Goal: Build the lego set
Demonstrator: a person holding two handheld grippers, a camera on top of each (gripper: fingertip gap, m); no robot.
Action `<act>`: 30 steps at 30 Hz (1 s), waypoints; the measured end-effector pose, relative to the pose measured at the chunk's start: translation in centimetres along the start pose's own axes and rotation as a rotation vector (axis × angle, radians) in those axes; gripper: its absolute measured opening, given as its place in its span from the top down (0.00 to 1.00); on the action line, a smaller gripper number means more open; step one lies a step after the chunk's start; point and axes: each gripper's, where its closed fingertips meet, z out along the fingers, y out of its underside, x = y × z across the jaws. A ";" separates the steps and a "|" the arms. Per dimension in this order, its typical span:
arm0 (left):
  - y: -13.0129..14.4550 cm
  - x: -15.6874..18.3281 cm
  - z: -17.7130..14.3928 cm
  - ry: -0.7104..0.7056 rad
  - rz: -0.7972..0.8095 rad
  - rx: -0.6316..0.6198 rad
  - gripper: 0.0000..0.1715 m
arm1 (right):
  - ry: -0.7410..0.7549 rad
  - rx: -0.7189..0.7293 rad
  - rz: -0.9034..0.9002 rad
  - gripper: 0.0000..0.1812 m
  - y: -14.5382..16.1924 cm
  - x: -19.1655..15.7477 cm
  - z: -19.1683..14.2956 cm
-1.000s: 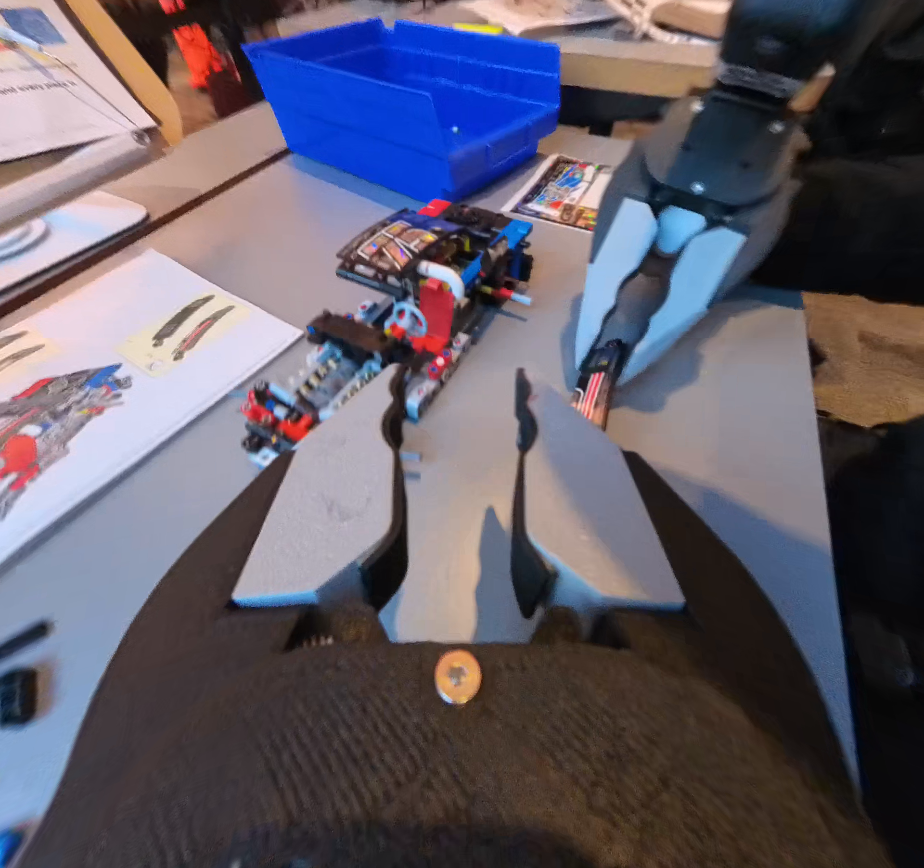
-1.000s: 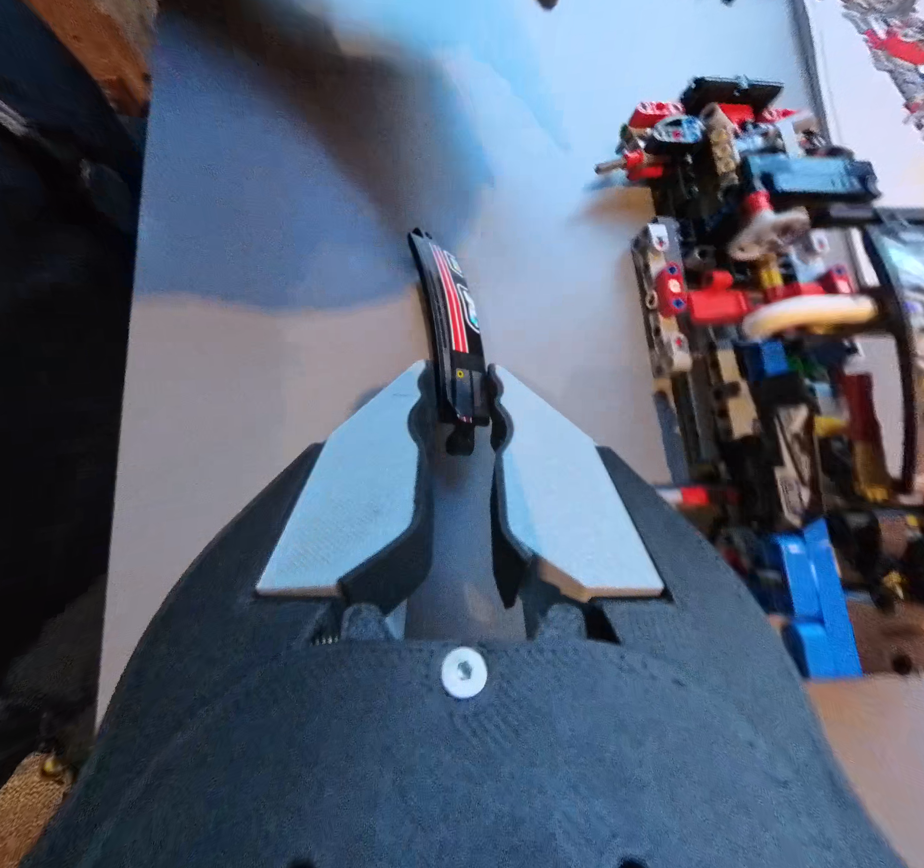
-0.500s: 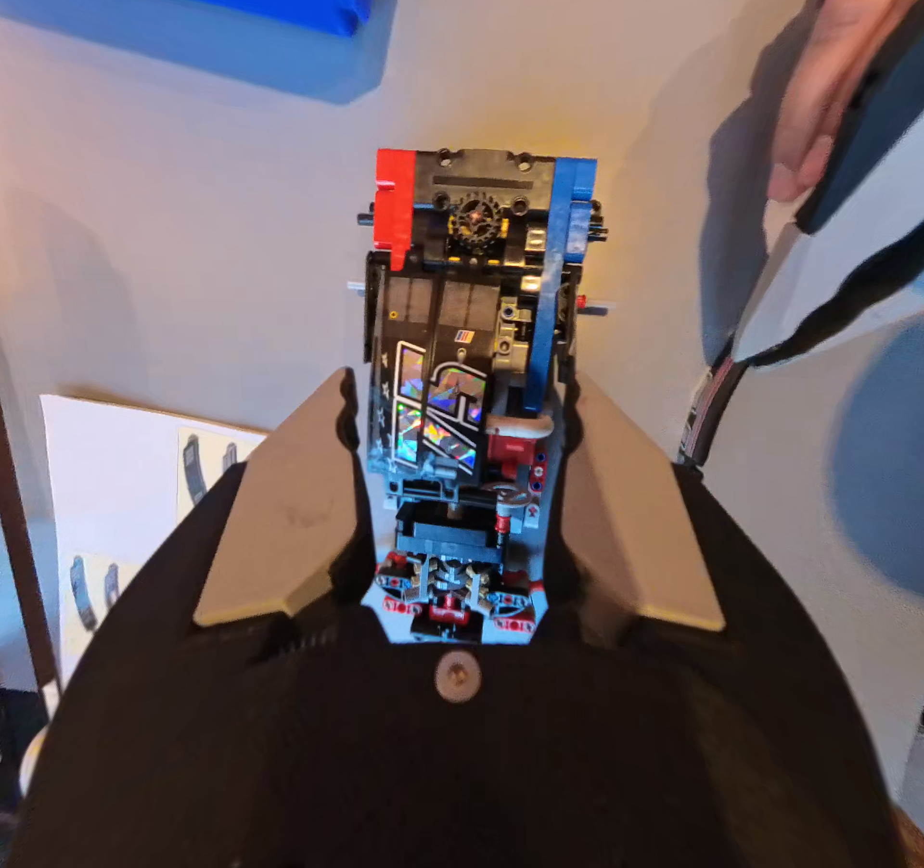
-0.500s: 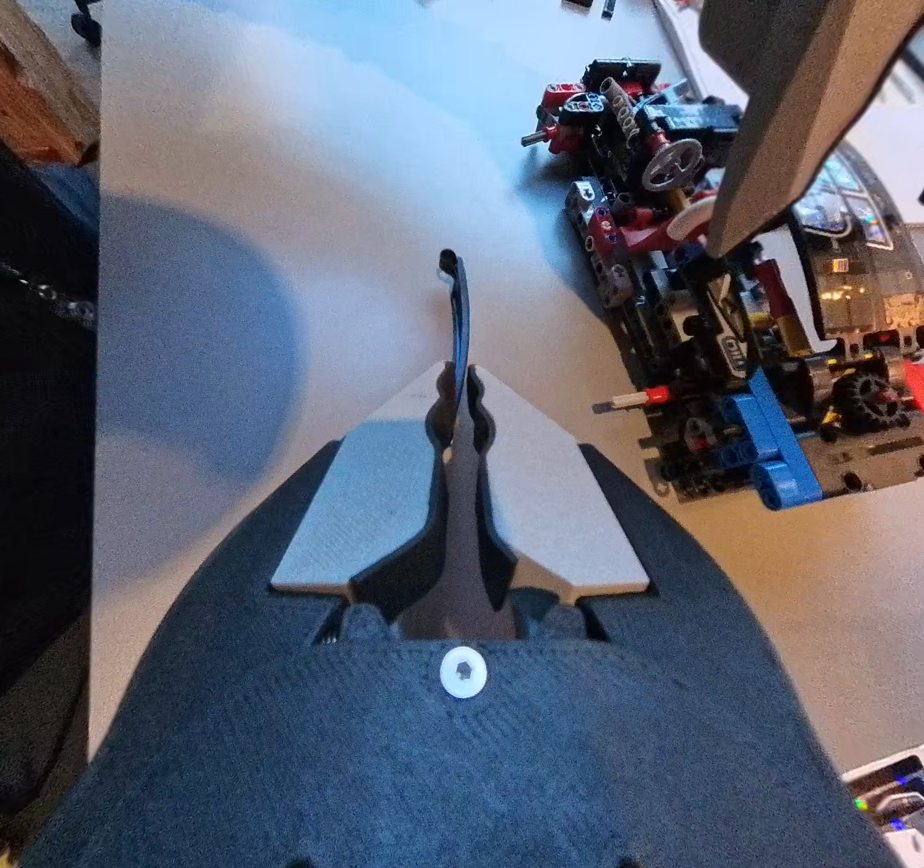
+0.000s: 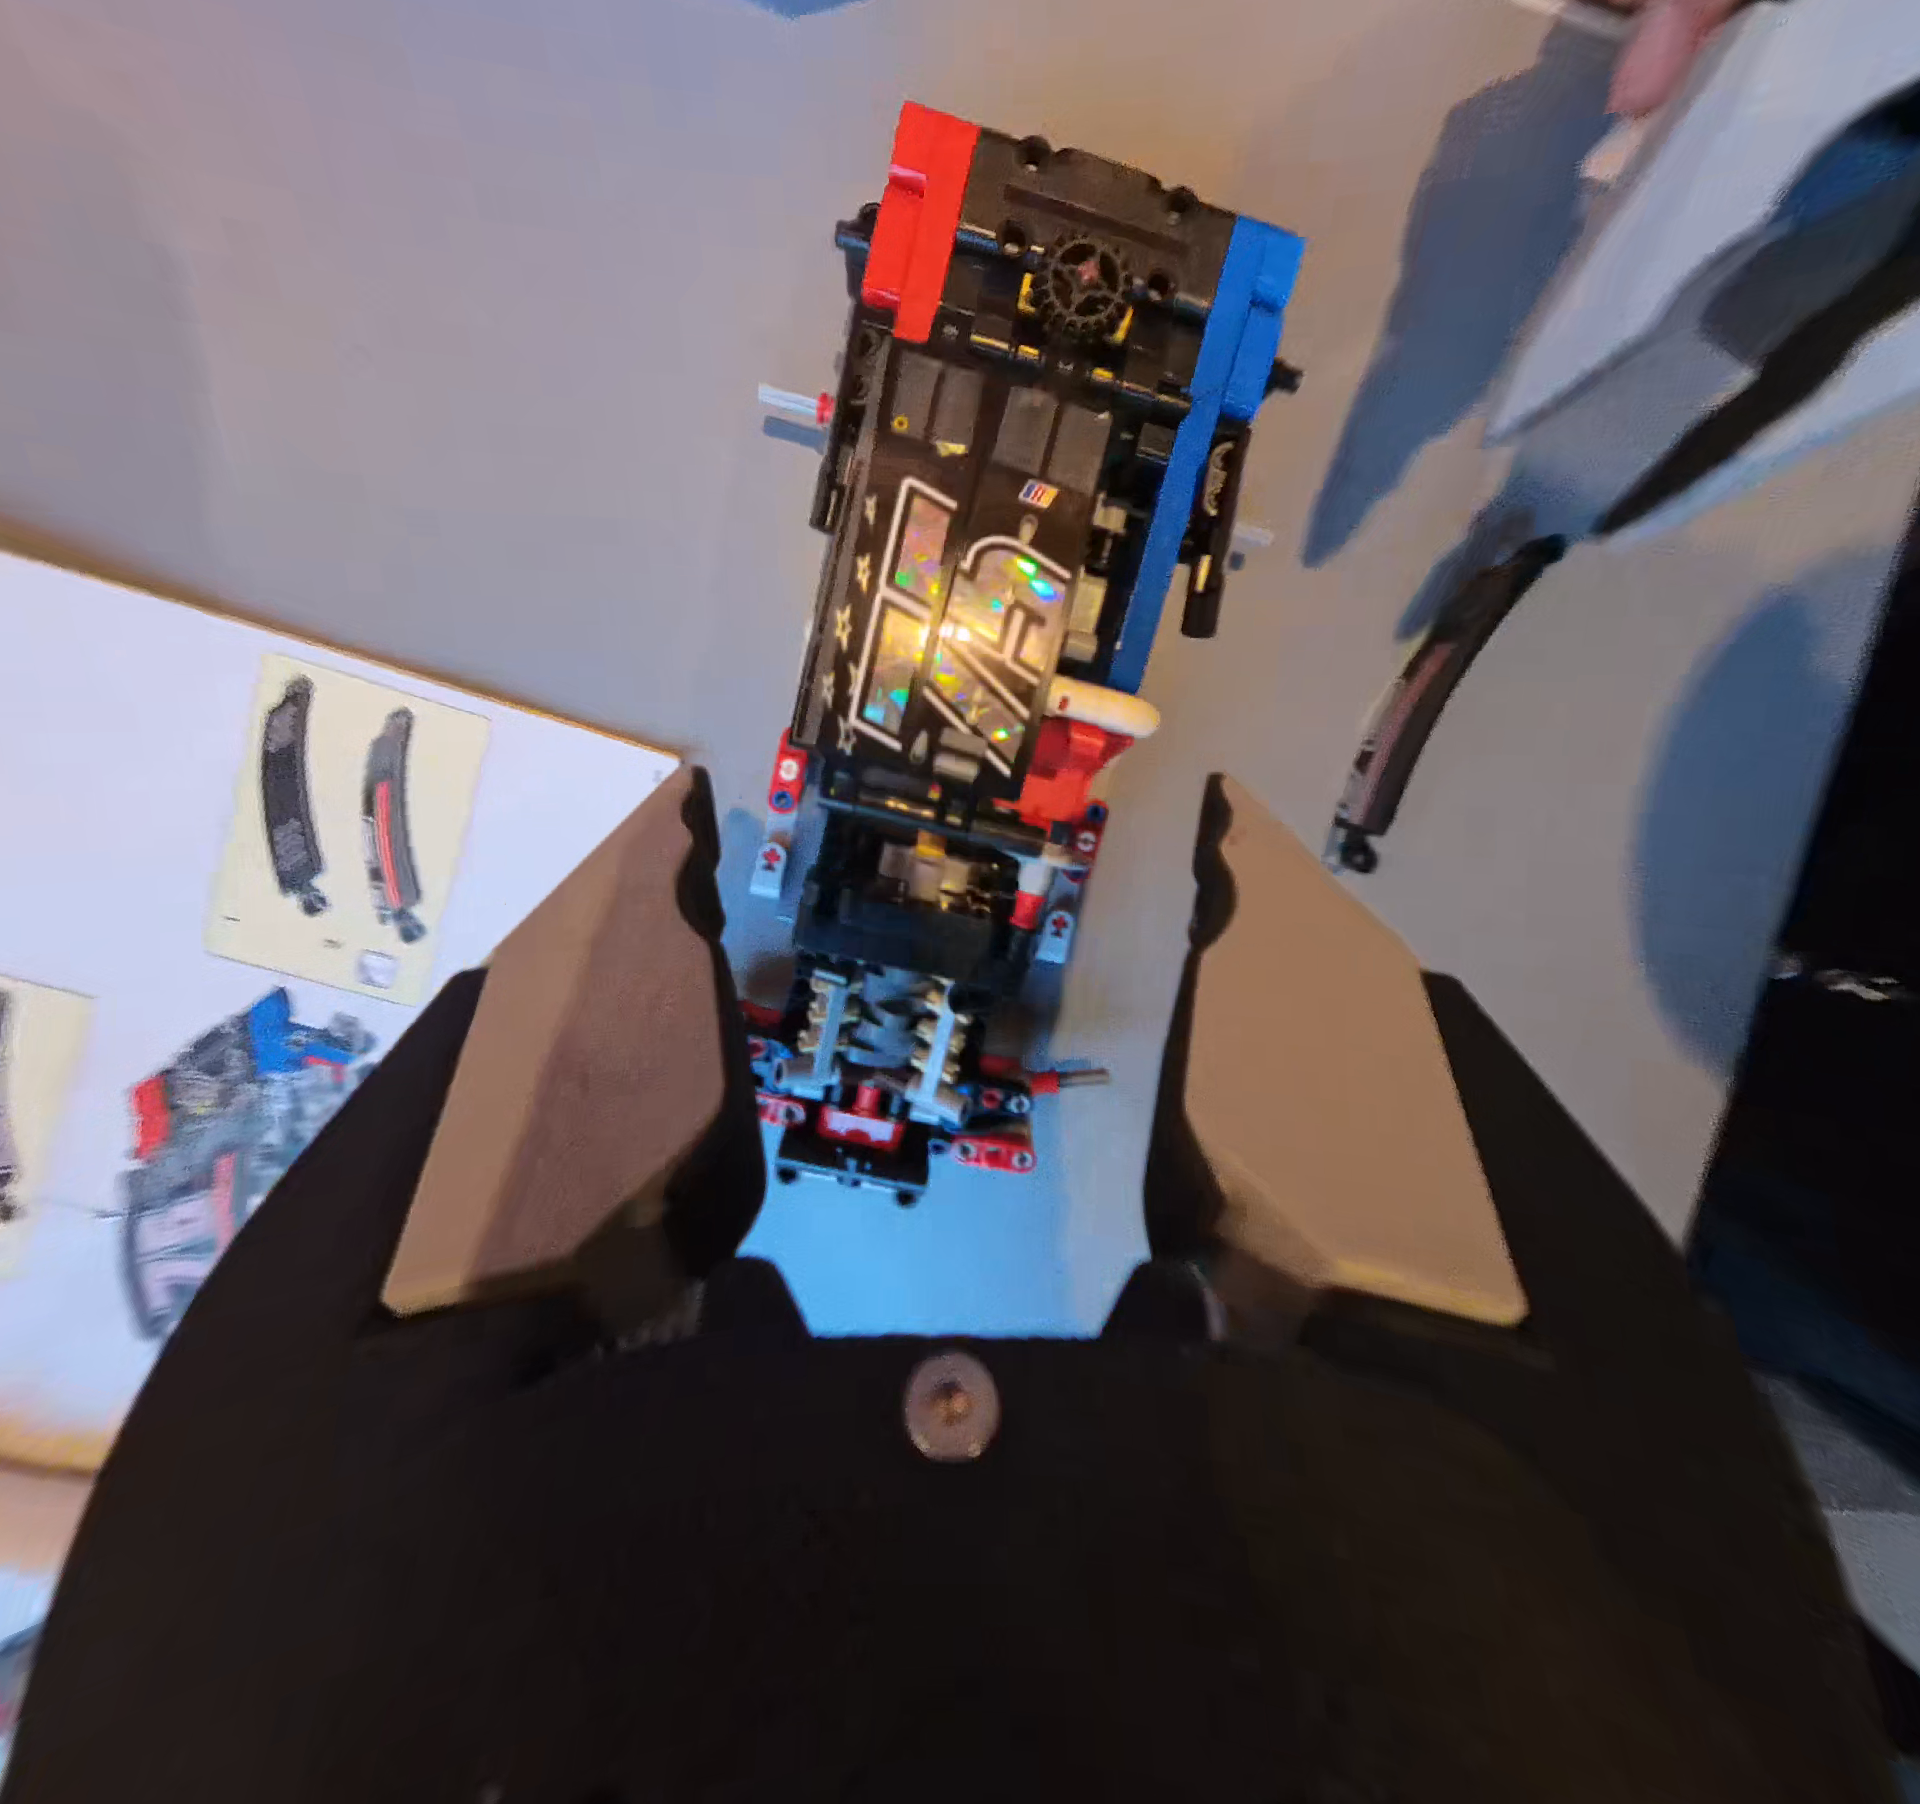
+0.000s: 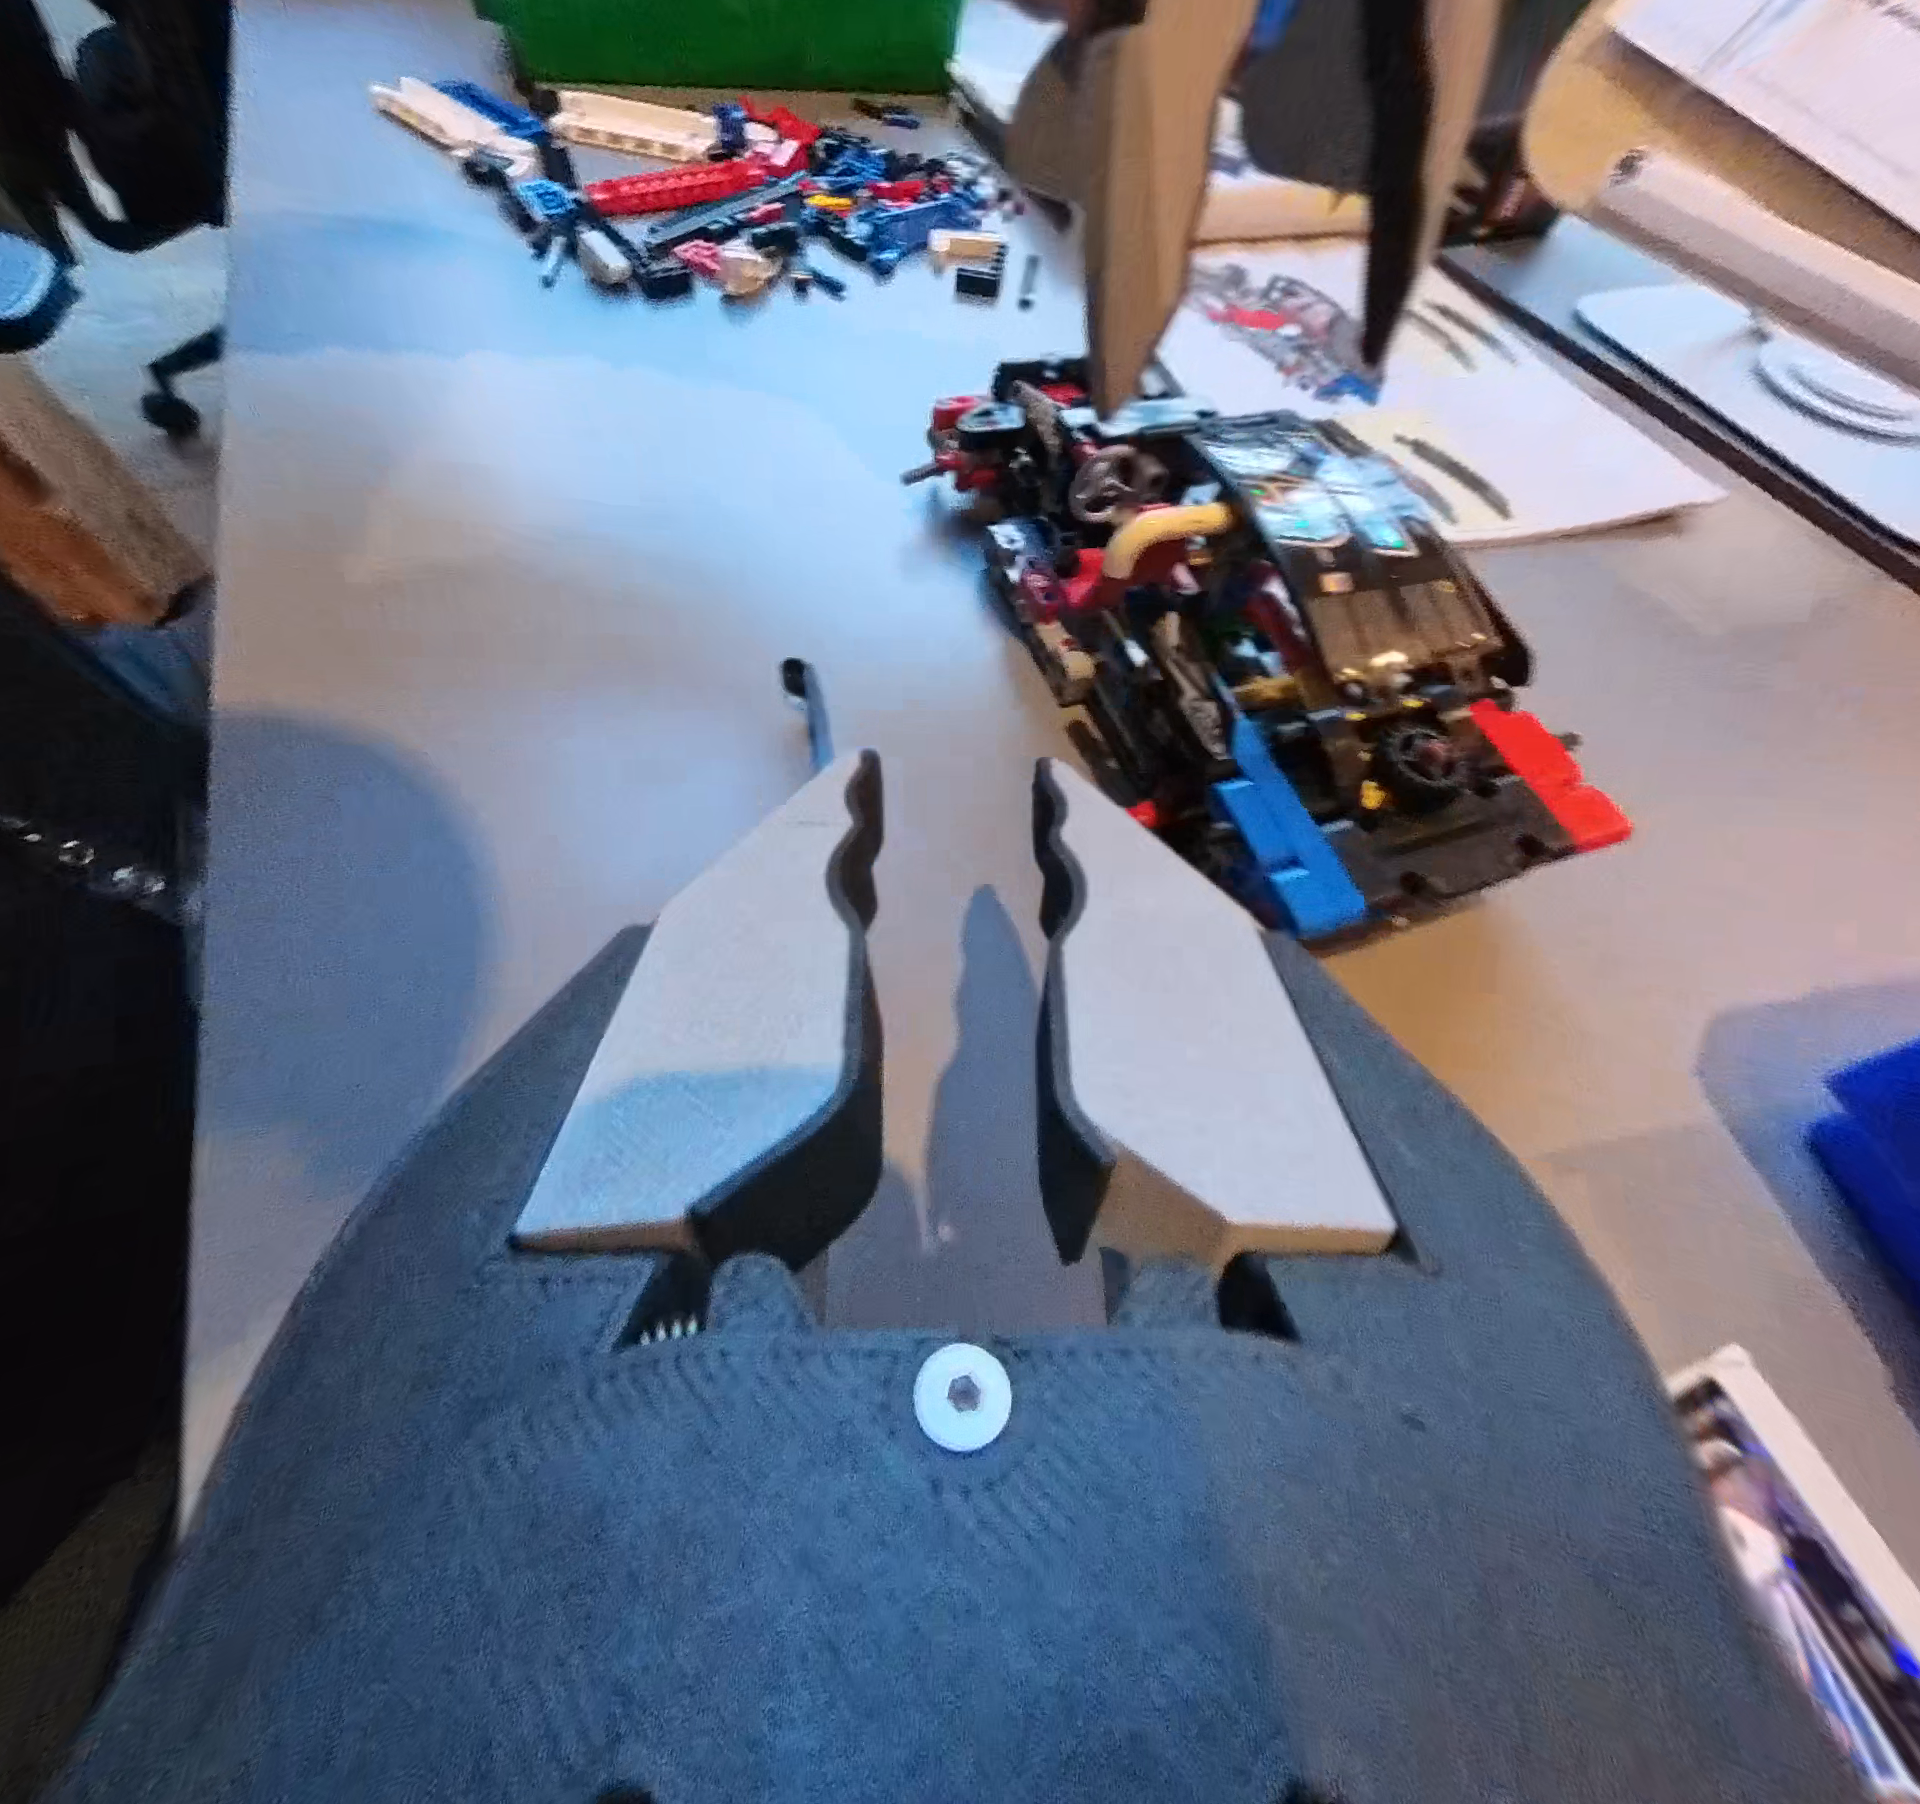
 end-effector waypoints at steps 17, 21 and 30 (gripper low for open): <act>2.1 0.2 0.1 0.257 -0.177 0.235 0.54 | 0.198 -0.501 -0.400 0.70 -2.3 9.8 7.6; 2.8 0.6 1.4 0.246 -0.144 0.204 0.51 | 0.200 -0.563 -0.461 0.73 -1.5 9.8 8.4; 4.6 2.0 -0.3 -0.011 -0.045 0.211 0.53 | 0.346 -0.353 -0.342 0.83 -2.4 10.2 7.7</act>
